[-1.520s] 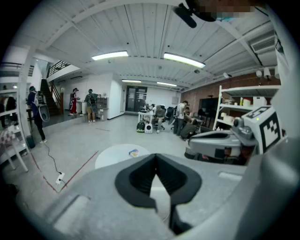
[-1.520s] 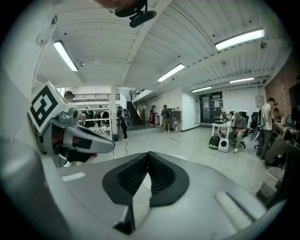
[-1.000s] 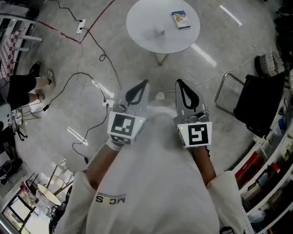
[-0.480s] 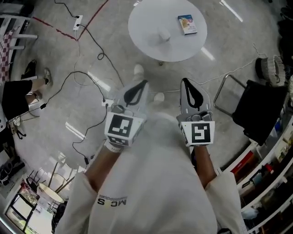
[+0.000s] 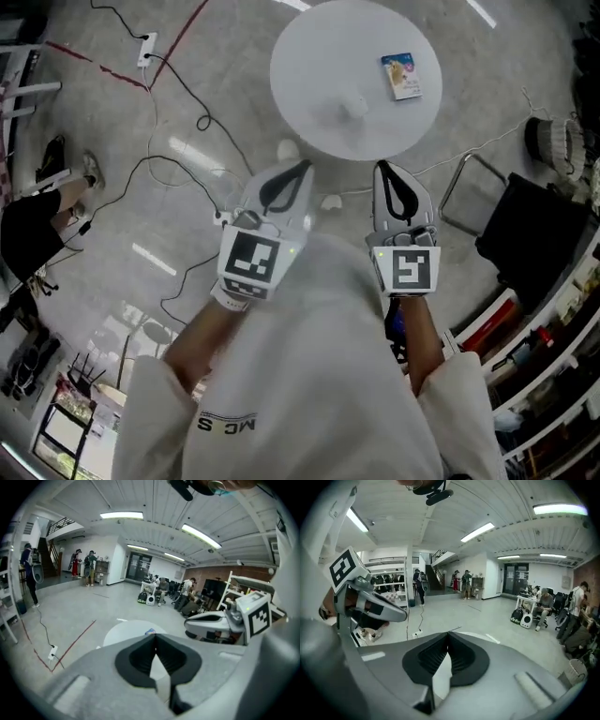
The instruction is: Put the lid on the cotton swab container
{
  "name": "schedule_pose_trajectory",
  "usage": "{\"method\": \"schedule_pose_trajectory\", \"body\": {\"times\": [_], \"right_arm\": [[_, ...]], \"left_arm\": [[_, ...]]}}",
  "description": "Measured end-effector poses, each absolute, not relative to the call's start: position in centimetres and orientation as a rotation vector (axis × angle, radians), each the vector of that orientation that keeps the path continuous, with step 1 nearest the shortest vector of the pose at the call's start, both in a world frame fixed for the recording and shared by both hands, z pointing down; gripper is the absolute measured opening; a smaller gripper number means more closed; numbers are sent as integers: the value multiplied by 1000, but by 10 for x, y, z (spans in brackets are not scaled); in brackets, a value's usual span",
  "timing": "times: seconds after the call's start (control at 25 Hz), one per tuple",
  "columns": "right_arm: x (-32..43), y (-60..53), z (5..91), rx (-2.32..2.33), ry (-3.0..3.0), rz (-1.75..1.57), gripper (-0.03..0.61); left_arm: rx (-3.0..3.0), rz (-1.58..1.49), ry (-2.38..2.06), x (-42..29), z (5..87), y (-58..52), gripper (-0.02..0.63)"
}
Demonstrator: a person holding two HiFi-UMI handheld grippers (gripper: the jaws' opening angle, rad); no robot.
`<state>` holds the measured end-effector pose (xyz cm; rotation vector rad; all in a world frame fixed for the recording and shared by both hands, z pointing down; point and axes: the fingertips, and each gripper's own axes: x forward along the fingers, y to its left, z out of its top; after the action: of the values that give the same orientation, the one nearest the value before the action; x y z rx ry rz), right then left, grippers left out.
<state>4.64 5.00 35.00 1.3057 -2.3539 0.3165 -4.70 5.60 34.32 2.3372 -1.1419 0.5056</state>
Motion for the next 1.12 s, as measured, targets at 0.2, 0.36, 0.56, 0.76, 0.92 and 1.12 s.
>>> {"method": "schedule_pose_trajectory", "body": {"times": [0.2, 0.36, 0.56, 0.76, 0.92, 1.12], "right_arm": [[26, -3, 369, 1341, -2290, 317, -3], [21, -31, 389, 1302, -2267, 302, -3], [37, -51, 418, 1249, -2239, 309, -3], [41, -52, 434, 1200, -2228, 367, -3], [48, -61, 451, 1191, -2226, 372, -3], [49, -63, 479, 1189, -2193, 385, -3]], "left_arm": [[2329, 484, -1048, -58, 359, 13, 0], [2319, 509, -1015, -57, 375, -11, 0], [2285, 545, -1024, -44, 394, -29, 0], [2277, 569, -1003, -32, 402, -34, 0], [2268, 592, -991, -20, 420, -39, 0], [2262, 602, -957, -13, 436, -34, 0]]}}
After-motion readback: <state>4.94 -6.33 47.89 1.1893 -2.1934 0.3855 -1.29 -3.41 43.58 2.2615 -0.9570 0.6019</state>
